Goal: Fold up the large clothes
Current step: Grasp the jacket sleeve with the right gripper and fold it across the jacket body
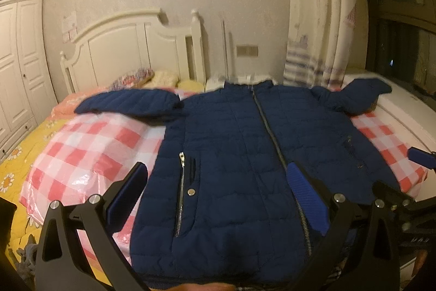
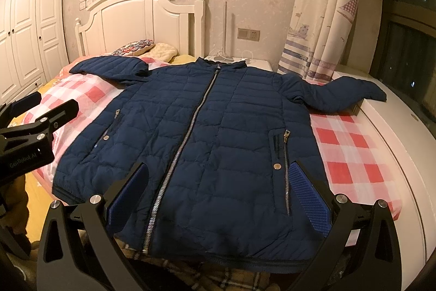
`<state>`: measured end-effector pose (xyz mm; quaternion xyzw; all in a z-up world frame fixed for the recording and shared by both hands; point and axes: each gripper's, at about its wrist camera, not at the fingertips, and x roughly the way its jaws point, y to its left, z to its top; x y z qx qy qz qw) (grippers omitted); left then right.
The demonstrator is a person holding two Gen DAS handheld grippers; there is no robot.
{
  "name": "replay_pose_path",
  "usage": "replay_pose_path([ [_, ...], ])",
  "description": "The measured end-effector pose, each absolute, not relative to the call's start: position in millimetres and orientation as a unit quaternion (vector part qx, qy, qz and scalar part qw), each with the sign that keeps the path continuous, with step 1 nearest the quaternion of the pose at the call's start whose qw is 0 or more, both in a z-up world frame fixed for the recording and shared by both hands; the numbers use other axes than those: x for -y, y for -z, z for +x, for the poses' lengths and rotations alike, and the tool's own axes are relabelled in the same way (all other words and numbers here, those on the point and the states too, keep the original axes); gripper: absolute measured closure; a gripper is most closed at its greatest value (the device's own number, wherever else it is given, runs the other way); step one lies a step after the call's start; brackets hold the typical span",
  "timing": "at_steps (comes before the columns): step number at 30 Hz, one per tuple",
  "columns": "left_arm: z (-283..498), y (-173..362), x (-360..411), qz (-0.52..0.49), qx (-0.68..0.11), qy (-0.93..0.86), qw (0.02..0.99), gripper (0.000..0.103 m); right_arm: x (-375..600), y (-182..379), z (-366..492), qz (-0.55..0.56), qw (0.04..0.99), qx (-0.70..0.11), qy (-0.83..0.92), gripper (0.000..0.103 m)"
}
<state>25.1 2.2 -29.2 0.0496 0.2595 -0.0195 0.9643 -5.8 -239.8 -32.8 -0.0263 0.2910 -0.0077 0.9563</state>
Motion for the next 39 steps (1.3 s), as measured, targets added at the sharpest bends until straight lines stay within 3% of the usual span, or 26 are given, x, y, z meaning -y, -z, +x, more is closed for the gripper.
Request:
replay_pose_path([
  [10, 204.2, 94.0, -5.0, 0.061, -0.457, 0.029, 0.887, 0.002, 334.5, 64.5, 87.1, 0.063, 0.926, -0.369, 0.043, 0.005],
  [19, 301.8, 125.4, -7.1, 0.09, -0.443, -0.016, 0.892, 0.002, 496.1, 85.7, 194.6, 0.221, 0.891, -0.366, 0.155, 0.005],
  [34, 332.3, 136.4, -20.8, 0.028, -0.457, 0.007, 0.889, 0.002, 620.8, 102.9, 326.2, 0.267, 0.856, -0.369, 0.246, 0.005],
  [36, 334.1, 137.2, -20.4, 0.026, -0.458, 0.008, 0.889, 0.002, 618.7, 103.0, 330.9, 0.257, 0.86, -0.37, 0.239, 0.022],
  [38, 333.3, 137.2, -21.1, 0.027, -0.457, 0.008, 0.889, 0.002, 613.6, 97.2, 334.3, 0.237, 0.871, -0.364, 0.229, 0.072],
  [39, 333.3, 137.5, -21.0, 0.026, -0.456, 0.008, 0.889, 0.002, 607.1, 88.3, 330.6, 0.224, 0.882, -0.344, 0.23, 0.079],
])
